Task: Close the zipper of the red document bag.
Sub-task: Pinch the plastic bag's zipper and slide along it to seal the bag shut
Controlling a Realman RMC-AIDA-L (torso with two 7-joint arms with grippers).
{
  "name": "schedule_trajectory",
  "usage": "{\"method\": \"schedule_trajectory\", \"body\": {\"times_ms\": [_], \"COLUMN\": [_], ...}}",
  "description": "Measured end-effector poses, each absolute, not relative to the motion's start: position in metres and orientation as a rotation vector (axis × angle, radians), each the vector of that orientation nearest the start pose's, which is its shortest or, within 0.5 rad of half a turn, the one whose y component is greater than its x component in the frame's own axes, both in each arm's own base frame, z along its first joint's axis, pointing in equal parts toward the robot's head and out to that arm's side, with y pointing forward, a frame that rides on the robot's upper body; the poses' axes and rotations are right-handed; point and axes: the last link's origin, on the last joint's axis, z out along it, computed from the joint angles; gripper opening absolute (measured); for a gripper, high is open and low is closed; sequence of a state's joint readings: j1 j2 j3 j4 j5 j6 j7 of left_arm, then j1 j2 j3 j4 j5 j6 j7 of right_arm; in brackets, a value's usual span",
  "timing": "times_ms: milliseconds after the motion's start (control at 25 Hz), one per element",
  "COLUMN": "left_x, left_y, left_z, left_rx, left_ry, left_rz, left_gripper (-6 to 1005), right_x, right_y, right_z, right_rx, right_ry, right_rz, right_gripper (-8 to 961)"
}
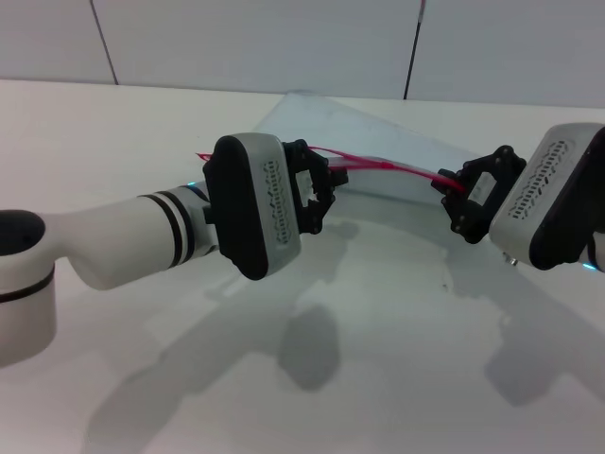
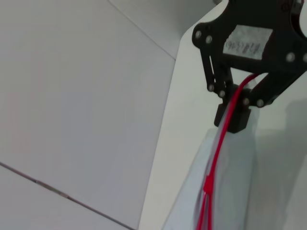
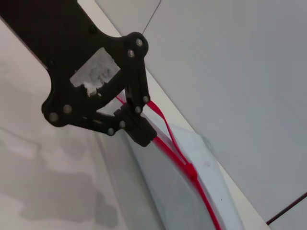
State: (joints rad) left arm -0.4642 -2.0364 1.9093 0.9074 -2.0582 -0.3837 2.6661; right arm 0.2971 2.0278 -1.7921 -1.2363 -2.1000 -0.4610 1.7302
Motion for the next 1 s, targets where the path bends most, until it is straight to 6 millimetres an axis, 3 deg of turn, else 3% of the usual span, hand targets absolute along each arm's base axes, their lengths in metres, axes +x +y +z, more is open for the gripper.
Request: {"method": "schedule_trajectory", "body": {"times_ms": [1000], "left_x": [-0.176], "left_y": [0.381], "left_z": [-0.085], "left_rx": [-2.302], "left_ry": [0.581], "left_rz": [-0.085], "left_gripper": [285], "right_x": [0.2], "right_y": [0.366], "right_z": [-0.046], "right_rx": [-2.368], "right_ry": [-0.046], "right_rz": [-0.017], "right_gripper": [48]}}
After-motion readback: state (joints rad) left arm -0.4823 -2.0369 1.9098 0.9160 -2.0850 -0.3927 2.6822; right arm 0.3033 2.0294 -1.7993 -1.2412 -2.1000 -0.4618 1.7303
